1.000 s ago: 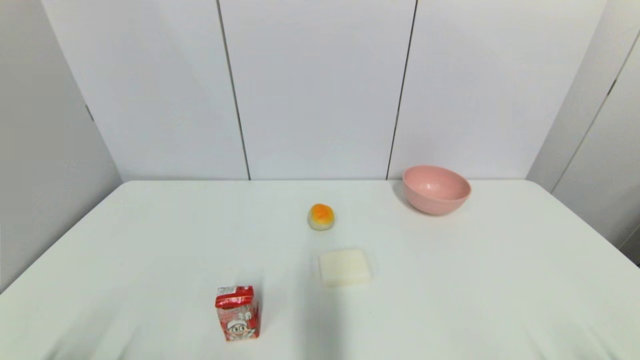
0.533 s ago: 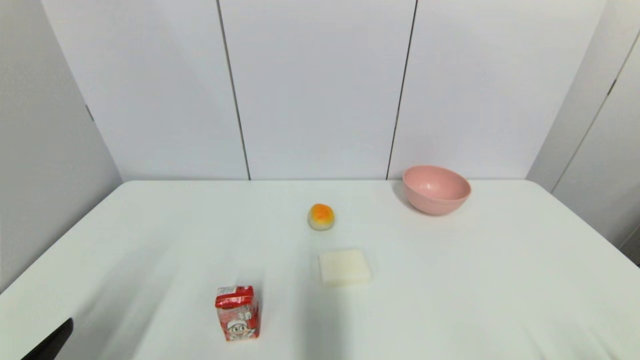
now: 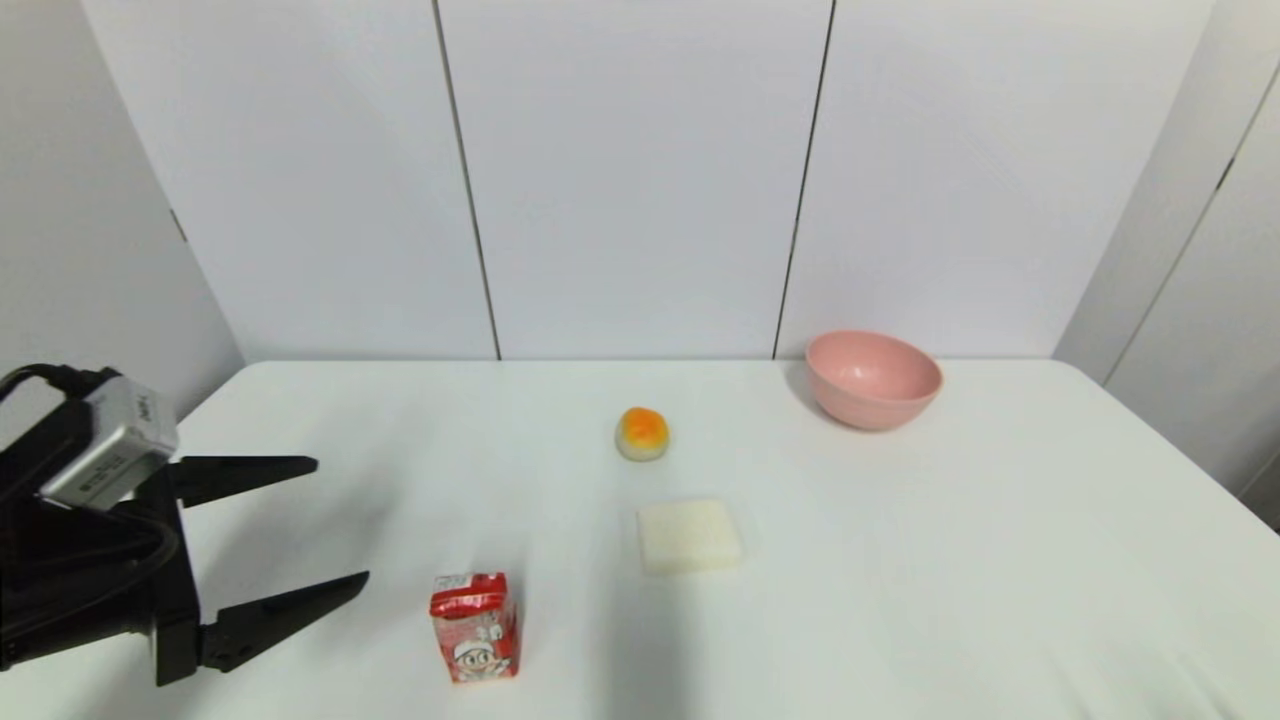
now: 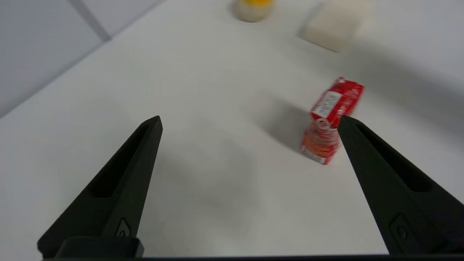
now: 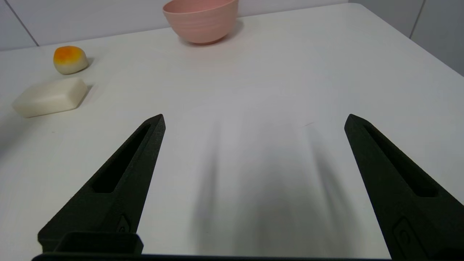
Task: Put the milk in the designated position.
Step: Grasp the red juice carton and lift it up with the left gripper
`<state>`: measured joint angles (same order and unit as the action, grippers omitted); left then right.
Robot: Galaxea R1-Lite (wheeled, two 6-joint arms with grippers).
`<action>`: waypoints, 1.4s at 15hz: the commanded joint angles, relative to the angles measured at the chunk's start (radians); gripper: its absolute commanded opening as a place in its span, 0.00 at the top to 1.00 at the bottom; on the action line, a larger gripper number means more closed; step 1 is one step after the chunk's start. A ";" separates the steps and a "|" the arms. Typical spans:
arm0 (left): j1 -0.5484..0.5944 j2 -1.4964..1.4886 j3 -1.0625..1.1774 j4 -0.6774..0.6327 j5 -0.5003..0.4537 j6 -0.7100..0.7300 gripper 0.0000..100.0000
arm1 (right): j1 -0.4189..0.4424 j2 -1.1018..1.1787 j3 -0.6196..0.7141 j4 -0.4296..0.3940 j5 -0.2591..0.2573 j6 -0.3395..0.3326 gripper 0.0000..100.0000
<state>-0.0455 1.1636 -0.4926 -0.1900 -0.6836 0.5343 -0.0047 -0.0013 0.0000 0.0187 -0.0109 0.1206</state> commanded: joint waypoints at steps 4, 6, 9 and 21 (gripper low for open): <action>-0.073 0.390 -0.043 0.007 -0.367 0.266 0.00 | 0.000 0.001 0.000 0.000 0.000 0.001 0.00; -0.105 0.419 -0.054 0.014 -0.390 0.263 0.00 | 0.000 0.001 0.000 0.000 0.000 0.001 0.00; -0.137 0.462 -0.066 0.014 -0.390 0.263 0.00 | 0.000 0.001 0.000 0.000 0.000 0.001 0.00; -0.151 0.582 -0.136 0.037 -0.381 0.274 1.00 | 0.000 0.001 0.000 0.000 0.000 0.001 0.00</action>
<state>-0.1957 1.7347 -0.6306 -0.1511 -1.0602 0.8032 -0.0043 -0.0013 0.0000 0.0183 -0.0104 0.1206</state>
